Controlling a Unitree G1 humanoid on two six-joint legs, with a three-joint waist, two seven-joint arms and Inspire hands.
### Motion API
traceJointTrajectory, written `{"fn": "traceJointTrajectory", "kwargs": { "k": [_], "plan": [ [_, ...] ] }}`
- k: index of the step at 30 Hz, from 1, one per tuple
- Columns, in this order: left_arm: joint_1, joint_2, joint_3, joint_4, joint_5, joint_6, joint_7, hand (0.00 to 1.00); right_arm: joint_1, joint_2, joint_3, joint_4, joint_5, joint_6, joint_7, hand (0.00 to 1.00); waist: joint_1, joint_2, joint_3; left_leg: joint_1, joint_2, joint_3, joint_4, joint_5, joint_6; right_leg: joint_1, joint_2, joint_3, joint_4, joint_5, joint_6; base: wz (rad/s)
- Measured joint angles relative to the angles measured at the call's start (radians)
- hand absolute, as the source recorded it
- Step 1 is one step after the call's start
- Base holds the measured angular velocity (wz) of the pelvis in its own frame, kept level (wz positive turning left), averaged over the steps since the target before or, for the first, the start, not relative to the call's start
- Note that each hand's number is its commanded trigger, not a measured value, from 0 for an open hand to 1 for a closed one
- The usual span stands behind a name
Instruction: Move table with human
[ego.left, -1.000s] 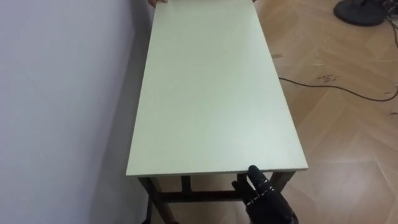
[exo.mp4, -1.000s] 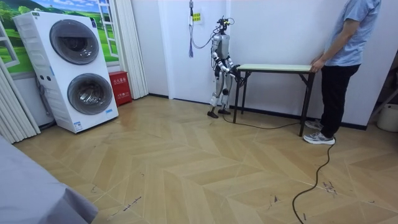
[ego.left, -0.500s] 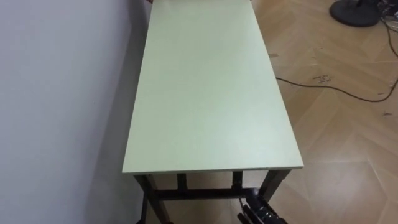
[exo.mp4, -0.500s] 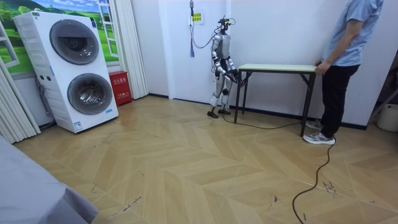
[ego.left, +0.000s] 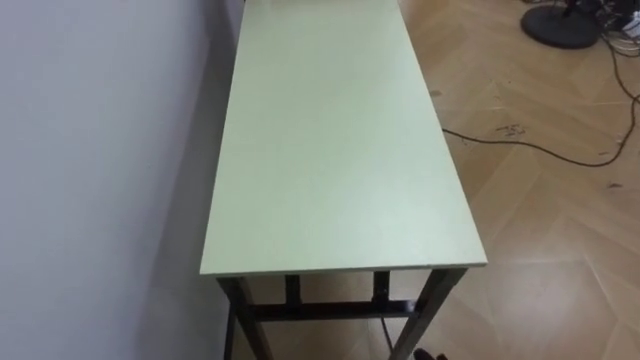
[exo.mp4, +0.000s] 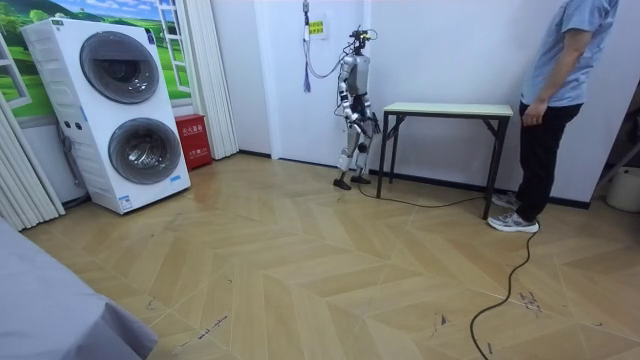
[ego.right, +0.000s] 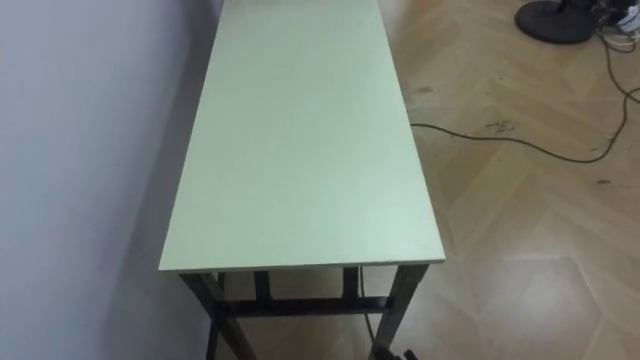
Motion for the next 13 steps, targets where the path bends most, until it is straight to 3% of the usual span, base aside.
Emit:
{"fn": "traceJointTrajectory", "kwargs": {
  "k": [2, 7, 13],
  "plan": [
    [0.015, -0.001, 0.019, 0.001, 0.015, 0.0, 0.014, 0.0, 0.001, -0.009, -0.008, 0.036, -0.043, 0.0, -0.021, 0.0, -0.001, -0.002, 0.0027, 0.004, 0.0, -0.002, -0.003, 0.0, 0.0, 0.005, 0.0, 0.005, 0.001, 0.0, 0.0, 0.0],
    [0.007, -0.009, 0.044, 0.023, 0.067, 0.0, 0.061, 0.0, 0.01, -0.013, -0.022, 0.149, -0.143, -0.003, -0.112, 0.0, -0.002, -0.005, -0.0035, 0.009, -0.001, -0.002, -0.012, 0.002, -0.001, 0.007, 0.0, 0.005, 0.0, 0.0, 0.0, 0.0],
    [-0.002, -0.017, 0.098, 0.048, 0.132, 0.004, 0.097, 0.0, 0.004, 0.005, -0.042, 0.239, -0.195, 0.014, -0.211, 0.0, -0.003, -0.01, -0.0025, 0.021, 0.0, -0.001, -0.015, 0.006, -0.003, 0.017, 0.002, 0.007, 0.0, 0.0, 0.0, -0.01]
  ]
}}
